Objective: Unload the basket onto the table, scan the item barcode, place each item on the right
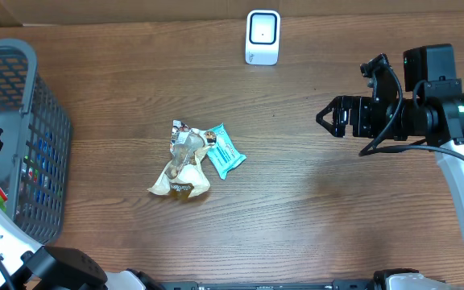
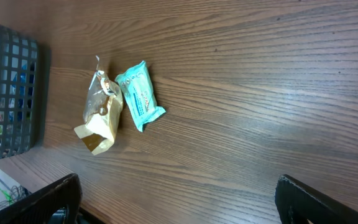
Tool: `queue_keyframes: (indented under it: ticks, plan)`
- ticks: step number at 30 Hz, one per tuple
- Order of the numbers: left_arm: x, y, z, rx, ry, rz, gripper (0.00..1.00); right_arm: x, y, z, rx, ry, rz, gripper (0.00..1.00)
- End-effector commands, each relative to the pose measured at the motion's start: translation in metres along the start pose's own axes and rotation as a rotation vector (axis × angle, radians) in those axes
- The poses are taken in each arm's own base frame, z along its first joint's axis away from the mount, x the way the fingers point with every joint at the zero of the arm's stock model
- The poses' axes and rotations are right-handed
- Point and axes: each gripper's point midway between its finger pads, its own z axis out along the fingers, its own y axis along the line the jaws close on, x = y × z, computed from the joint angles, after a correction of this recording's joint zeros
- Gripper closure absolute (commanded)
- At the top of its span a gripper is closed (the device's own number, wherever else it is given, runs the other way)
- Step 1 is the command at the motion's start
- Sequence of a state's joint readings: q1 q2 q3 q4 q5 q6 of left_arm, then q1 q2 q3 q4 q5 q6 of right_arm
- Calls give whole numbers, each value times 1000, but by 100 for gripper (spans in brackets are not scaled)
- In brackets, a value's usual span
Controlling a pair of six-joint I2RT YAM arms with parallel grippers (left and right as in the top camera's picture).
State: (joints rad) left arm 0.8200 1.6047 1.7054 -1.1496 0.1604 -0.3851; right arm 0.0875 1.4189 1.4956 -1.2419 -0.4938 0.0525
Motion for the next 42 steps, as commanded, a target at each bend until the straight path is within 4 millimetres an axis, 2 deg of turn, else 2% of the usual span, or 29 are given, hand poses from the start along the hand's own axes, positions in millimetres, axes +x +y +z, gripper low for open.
queue_keyframes:
  ticks: [1,26,31,32,33,34,36,39,42]
  plan:
    - [-7,0,-13,1,-41,11,96,1,3,1,-12,0,-7,0]
    - [-13,-3,-15,12,-70,-7,96,6,3,1,-9,20,4,0]
    - [-22,12,-15,-75,-118,-40,96,6,3,1,-9,20,3,0]
    - [-26,15,-14,-93,-131,-40,89,6,3,1,-9,20,3,0]
    - [-27,17,-12,-106,-137,-40,62,6,3,1,-9,20,3,0]
    - [-29,19,-10,-117,-140,-40,41,5,3,1,-9,19,3,0]
    - [-32,21,-3,-128,-138,-40,20,6,3,1,-9,20,3,0]
    - [-34,23,15,-139,-110,-20,8,6,3,1,-9,20,3,0]
    - [-28,28,37,-158,-48,19,8,6,3,1,-9,22,5,0]
